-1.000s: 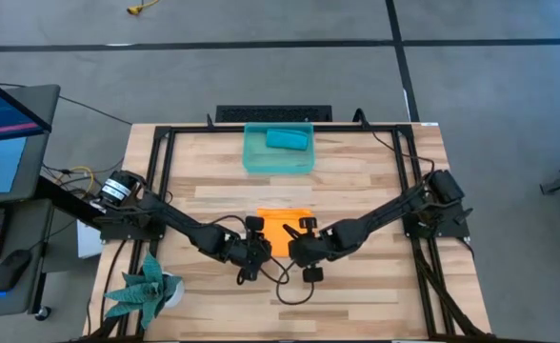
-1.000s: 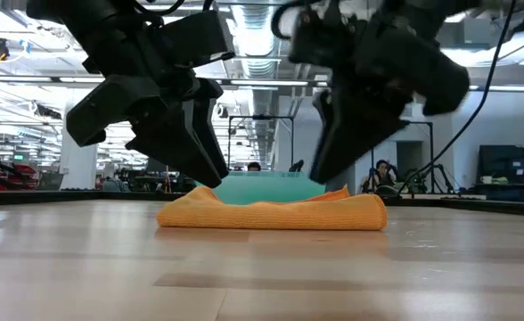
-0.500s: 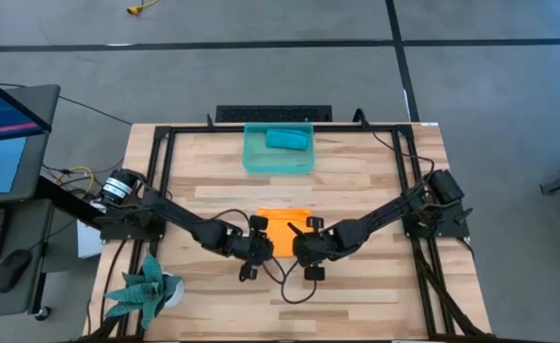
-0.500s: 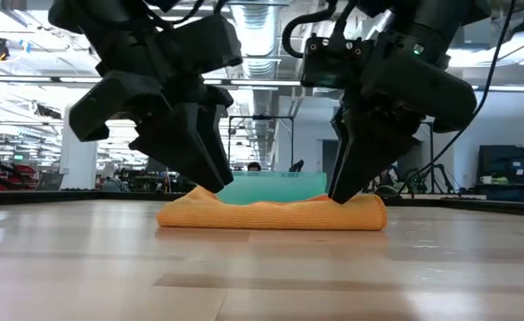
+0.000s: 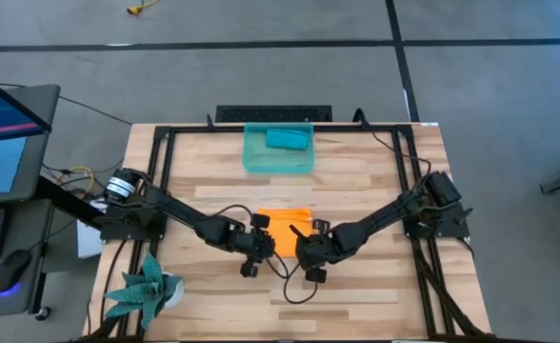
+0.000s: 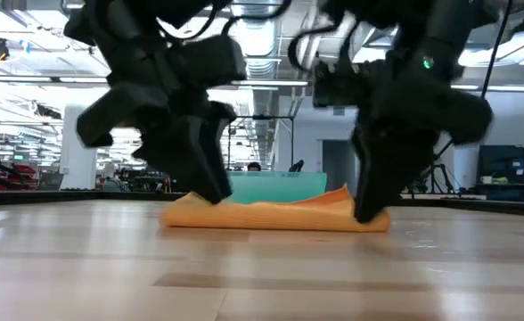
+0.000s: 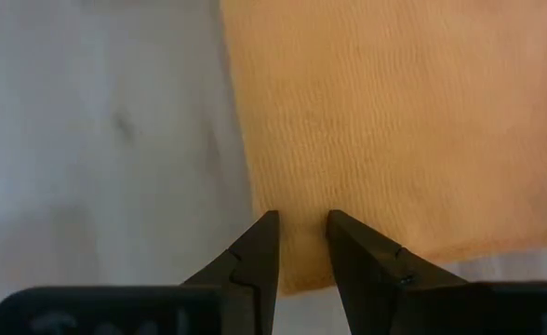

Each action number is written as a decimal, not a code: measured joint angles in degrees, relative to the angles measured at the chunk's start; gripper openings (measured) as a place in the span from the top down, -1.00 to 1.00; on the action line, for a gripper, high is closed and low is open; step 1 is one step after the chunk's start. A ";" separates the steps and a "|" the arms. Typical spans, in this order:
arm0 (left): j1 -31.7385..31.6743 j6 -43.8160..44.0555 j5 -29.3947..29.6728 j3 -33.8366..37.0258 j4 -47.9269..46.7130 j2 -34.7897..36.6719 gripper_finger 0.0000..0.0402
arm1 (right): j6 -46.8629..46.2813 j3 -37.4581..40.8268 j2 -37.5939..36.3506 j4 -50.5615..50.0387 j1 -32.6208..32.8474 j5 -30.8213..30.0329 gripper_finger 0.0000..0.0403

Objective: Roll microfiber towels into tight, uniform cylinder then place into a basket
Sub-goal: Roll the yellow microfiber cloth

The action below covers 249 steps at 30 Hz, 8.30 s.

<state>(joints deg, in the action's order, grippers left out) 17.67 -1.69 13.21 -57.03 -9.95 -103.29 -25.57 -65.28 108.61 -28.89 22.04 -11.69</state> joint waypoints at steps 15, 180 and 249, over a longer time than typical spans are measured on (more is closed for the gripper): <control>-0.36 -1.99 1.02 -0.20 -1.75 -2.22 0.38 | 1.50 -0.12 0.74 -1.71 -0.15 2.68 0.41; 7.48 23.68 -0.06 -4.48 -15.23 -2.00 0.93 | -9.41 -8.94 4.42 -3.32 11.13 -1.04 0.93; 10.32 37.74 -4.28 -12.31 -26.58 -1.83 0.92 | -20.59 -11.50 4.18 -4.76 -10.84 4.59 0.97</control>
<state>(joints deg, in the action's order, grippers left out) 27.99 36.04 8.93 -69.34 -36.53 -105.12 -46.16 -76.77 112.79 -33.65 11.20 -7.10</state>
